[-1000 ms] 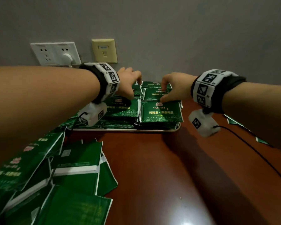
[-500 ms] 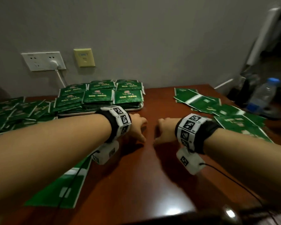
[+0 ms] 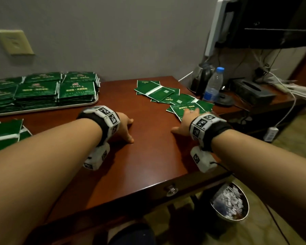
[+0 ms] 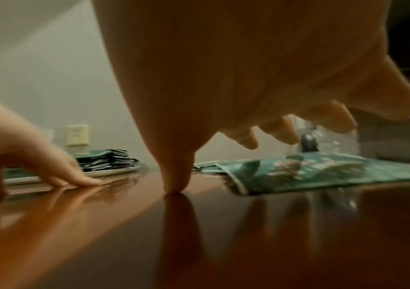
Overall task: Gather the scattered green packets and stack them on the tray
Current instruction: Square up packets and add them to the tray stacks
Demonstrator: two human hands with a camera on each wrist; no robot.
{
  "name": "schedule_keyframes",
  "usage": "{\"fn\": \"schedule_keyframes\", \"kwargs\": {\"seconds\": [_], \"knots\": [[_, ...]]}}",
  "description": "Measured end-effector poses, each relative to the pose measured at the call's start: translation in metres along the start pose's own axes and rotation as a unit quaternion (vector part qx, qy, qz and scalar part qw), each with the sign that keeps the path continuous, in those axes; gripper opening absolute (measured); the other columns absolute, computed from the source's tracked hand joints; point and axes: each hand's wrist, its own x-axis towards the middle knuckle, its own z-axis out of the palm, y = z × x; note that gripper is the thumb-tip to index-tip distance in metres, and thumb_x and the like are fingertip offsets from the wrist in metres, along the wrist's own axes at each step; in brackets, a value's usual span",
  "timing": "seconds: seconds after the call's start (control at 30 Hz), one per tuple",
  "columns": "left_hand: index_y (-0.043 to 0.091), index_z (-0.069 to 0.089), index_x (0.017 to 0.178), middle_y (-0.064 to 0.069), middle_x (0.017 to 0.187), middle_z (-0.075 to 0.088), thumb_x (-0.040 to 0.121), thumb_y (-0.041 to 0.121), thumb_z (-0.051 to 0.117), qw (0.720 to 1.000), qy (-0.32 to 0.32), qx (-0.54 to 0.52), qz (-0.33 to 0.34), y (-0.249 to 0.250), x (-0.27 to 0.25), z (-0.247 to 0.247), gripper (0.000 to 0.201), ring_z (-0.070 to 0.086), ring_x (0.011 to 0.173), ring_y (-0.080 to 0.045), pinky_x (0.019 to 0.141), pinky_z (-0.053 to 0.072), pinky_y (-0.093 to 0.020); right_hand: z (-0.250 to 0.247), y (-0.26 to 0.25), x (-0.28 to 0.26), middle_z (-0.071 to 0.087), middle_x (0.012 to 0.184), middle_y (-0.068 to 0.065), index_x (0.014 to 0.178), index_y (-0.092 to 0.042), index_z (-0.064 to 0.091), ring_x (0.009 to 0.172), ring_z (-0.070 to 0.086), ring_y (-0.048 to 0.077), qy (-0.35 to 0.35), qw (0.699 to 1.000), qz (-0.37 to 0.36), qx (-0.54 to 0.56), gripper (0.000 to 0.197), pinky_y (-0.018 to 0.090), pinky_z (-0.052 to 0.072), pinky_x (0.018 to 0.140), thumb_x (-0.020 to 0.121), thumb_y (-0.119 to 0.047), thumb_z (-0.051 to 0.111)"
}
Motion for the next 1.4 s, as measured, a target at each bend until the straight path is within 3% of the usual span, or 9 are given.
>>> {"fn": "schedule_keyframes", "kwargs": {"seconds": [0.1, 0.2, 0.4, 0.53, 0.7, 0.83, 0.97, 1.13, 1.4], "knots": [[0.026, 0.017, 0.154, -0.006, 0.148, 0.042, 0.070, 0.067, 0.070, 1.000, 0.001, -0.008, -0.009, -0.004, 0.005, 0.006, 0.108, 0.045, 0.131, -0.028, 0.107, 0.040, -0.036, -0.004, 0.014, -0.005, 0.045, 0.146, 0.014, 0.145, -0.012, 0.040, 0.131, 0.045, 0.033, -0.044, 0.997, -0.050, -0.029, 0.089, 0.040, 0.037, 0.108, 0.083, -0.075, 0.047], [0.025, 0.016, 0.154, -0.008, 0.151, 0.038, 0.069, 0.068, 0.070, 1.000, -0.002, -0.020, -0.011, -0.004, 0.006, 0.006, 0.110, 0.042, 0.134, -0.029, 0.109, 0.038, -0.038, -0.005, 0.005, -0.016, 0.055, 0.136, 0.009, 0.141, -0.015, 0.046, 0.121, 0.054, 0.030, -0.048, 0.987, -0.129, -0.082, 0.083, 0.036, 0.044, 0.097, 0.084, -0.075, 0.044], [0.022, 0.020, 0.154, -0.009, 0.150, 0.039, 0.071, 0.063, 0.072, 0.999, 0.012, -0.038, -0.008, -0.004, 0.005, 0.007, 0.106, 0.042, 0.134, -0.030, 0.109, 0.038, -0.037, 0.008, -0.030, -0.045, 0.046, 0.147, 0.004, 0.147, -0.022, 0.035, 0.123, 0.053, 0.029, -0.007, 0.950, -0.275, -0.150, 0.090, 0.038, 0.049, 0.094, 0.079, -0.080, 0.039], [0.014, 0.049, 0.134, -0.007, 0.134, 0.054, 0.074, 0.055, 0.075, 0.999, 0.023, -0.037, -0.001, -0.002, 0.002, 0.008, 0.077, 0.053, 0.120, -0.027, 0.099, 0.044, -0.032, 0.005, -0.039, -0.053, 0.044, 0.149, 0.003, 0.148, -0.021, 0.034, 0.130, 0.048, 0.025, -0.010, 0.934, -0.345, -0.089, 0.073, 0.034, 0.044, 0.102, 0.088, -0.059, 0.050], [0.024, 0.043, 0.143, -0.001, 0.139, 0.051, 0.077, 0.052, 0.073, 0.998, 0.045, -0.040, 0.012, -0.001, -0.002, 0.009, 0.078, 0.051, 0.125, -0.024, 0.098, 0.040, -0.029, -0.024, -0.015, -0.017, 0.057, 0.133, 0.003, 0.135, -0.023, 0.051, 0.118, 0.056, 0.022, 0.050, 0.959, -0.267, 0.078, 0.047, 0.031, 0.047, 0.096, 0.090, -0.036, 0.057], [0.027, 0.030, 0.151, -0.003, 0.152, 0.037, 0.077, 0.055, 0.072, 0.998, 0.040, -0.049, 0.006, -0.001, -0.003, 0.009, 0.090, 0.040, 0.136, -0.025, 0.107, 0.035, -0.032, -0.040, 0.008, 0.026, 0.060, 0.123, 0.009, 0.125, -0.012, 0.050, 0.110, 0.059, 0.030, 0.064, 0.988, -0.138, -0.014, 0.043, 0.032, 0.048, 0.083, 0.087, -0.031, 0.058], [0.027, 0.028, 0.152, -0.003, 0.154, 0.033, 0.077, 0.053, 0.073, 0.998, 0.039, -0.056, -0.001, -0.001, 0.000, 0.010, 0.091, 0.037, 0.139, -0.024, 0.109, 0.032, -0.032, -0.043, 0.010, 0.054, 0.062, 0.114, 0.011, 0.122, -0.007, 0.057, 0.105, 0.061, 0.029, 0.006, 0.995, -0.074, -0.063, 0.040, 0.034, 0.051, 0.088, 0.091, -0.032, 0.057], [0.028, 0.025, 0.153, -0.004, 0.155, 0.030, 0.076, 0.056, 0.073, 0.998, 0.027, -0.061, -0.003, -0.003, 0.001, 0.009, 0.095, 0.035, 0.140, -0.025, 0.110, 0.033, -0.035, -0.043, -0.005, 0.062, 0.061, 0.075, 0.003, 0.081, -0.015, 0.062, 0.073, 0.061, 0.023, -0.015, 0.984, -0.110, -0.138, 0.030, 0.035, 0.058, 0.077, 0.073, -0.043, 0.060], [0.029, 0.019, 0.154, -0.007, 0.157, 0.026, 0.078, 0.064, 0.065, 0.997, 0.012, -0.075, -0.003, -0.001, -0.007, 0.006, 0.096, 0.031, 0.142, -0.027, 0.112, 0.029, -0.035, -0.028, -0.031, -0.004, 0.063, 0.082, 0.002, 0.101, -0.019, 0.067, 0.075, 0.061, 0.024, 0.033, 0.953, -0.215, -0.210, 0.032, 0.028, 0.051, 0.060, 0.072, -0.033, 0.063]]}}
